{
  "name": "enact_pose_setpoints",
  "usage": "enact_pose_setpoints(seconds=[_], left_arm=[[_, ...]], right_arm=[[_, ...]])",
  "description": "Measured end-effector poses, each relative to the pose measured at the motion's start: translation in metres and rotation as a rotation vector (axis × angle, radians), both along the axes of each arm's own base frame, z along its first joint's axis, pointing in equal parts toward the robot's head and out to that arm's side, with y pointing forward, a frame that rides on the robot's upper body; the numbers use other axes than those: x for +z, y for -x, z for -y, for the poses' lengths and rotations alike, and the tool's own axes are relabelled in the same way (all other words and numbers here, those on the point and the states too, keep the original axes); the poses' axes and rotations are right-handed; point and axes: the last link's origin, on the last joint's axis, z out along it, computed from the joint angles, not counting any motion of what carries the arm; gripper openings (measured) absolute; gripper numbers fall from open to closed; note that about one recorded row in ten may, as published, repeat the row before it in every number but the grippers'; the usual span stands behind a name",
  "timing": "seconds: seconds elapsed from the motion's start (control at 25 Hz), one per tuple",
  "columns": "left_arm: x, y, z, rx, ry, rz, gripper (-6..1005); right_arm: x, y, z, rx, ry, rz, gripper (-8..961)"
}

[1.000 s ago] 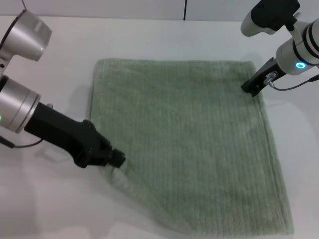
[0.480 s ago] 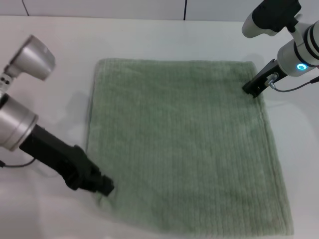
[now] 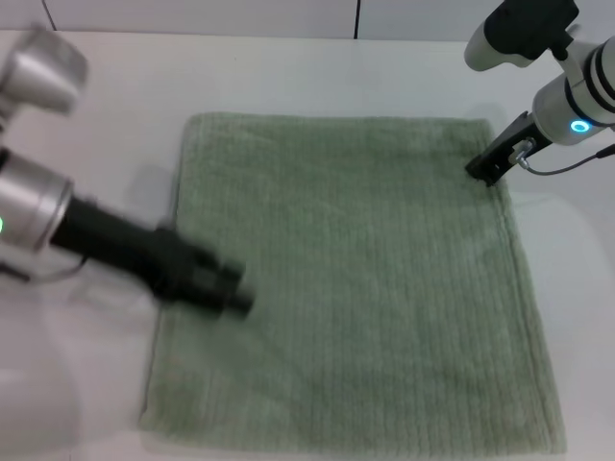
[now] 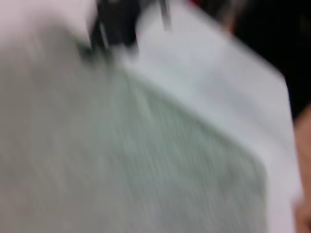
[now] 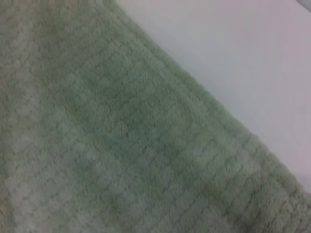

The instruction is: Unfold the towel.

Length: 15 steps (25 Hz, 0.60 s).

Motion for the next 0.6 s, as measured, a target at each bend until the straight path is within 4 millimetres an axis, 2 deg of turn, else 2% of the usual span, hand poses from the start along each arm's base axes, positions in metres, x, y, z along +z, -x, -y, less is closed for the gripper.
enact_pose_setpoints(seconds=[0.12,0.16,0.24,0.32,0.36,0.44,0.48,0.52,0.56,0.6], left_arm=[[0.006,-0.003,-0.019,-0.01,-0.215,0.154,446],[0.007,-0.002,-0.025,-0.003,-0.298,0.204,469],[0.007,0.007,-0.041,0.081,-0.496,0.321,509],[0.007,0.011,-0.046,0.126,-0.561,0.37,545],[0.011,0.021,-0.054,0.221,-0.724,0.485,563],[0.014,0.031,-0.055,0.287,-0.844,0.564,562],[0.016,0.042,-0.054,0.341,-0.993,0.645,561],[0.016,0.042,-0.054,0.341,-0.993,0.645,561],[0.016,0.048,-0.054,0.368,-1.099,0.681,560],[0.016,0.048,-0.054,0.368,-1.099,0.681,560]], right_arm=[[0.0,0.006,-0.003,0.012,-0.001,-0.003,98],[0.0,0.014,-0.006,0.022,0.001,-0.008,100],[0.0,0.019,-0.007,0.028,0.003,-0.011,102],[-0.002,0.029,-0.01,0.044,0.007,-0.015,105],[-0.005,0.042,-0.013,0.068,0.002,-0.024,106],[-0.007,0.05,-0.015,0.093,-0.008,-0.033,108],[-0.01,0.065,-0.019,0.15,-0.034,-0.055,110],[-0.01,0.065,-0.019,0.15,-0.034,-0.055,111],[-0.013,0.081,-0.022,0.219,-0.073,-0.082,112],[-0.013,0.081,-0.022,0.219,-0.073,-0.082,113]])
